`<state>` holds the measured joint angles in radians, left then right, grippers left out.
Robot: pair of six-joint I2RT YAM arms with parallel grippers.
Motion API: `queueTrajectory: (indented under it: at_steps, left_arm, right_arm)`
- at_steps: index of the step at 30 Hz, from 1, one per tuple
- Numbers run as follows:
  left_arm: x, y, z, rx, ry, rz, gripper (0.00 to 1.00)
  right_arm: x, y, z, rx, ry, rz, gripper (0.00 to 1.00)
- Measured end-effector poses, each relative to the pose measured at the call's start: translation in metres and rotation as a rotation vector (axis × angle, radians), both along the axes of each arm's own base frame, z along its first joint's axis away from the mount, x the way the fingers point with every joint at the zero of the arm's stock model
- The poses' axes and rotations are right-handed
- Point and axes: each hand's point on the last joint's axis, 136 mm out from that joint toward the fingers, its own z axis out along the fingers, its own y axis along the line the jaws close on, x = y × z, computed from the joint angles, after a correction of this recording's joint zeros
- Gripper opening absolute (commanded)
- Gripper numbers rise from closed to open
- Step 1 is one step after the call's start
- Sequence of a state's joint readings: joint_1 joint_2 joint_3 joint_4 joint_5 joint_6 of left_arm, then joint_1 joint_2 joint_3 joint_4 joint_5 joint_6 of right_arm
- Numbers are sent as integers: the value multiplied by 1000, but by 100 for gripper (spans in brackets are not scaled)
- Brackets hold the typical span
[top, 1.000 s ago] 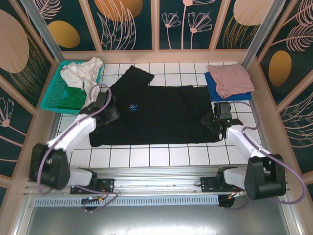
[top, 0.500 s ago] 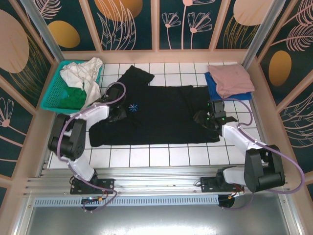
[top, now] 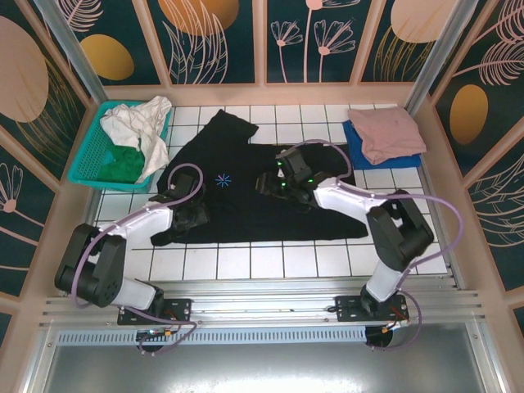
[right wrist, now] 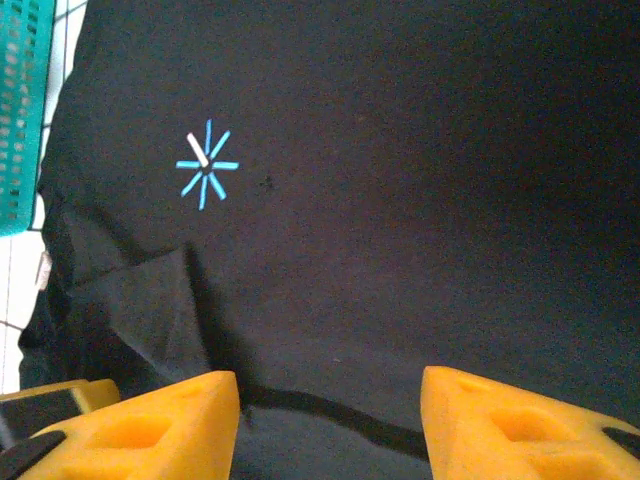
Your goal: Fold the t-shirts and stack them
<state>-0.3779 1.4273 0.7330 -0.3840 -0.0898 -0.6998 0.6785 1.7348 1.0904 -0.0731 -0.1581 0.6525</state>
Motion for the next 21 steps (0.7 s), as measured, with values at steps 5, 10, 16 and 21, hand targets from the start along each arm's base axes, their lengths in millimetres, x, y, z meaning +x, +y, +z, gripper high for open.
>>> queueTrajectory:
  at_steps: [5,10,16,21]
  left_arm:
    - [47,0,56,5,-147,35,59]
    - [92,13,63,36,-167,66,56]
    - [128,-3,17,62,-62,-15,52]
    - [128,-6,-9,75,4,-52,50]
  right_arm:
    - [-7,48,-37,1,28,98,42]
    - [-16,96,-58,-46,-14,204,42]
    - [-30,117,-61,-146,-128,277,39]
    - [-39,117,-74,-284,-228,320,34]
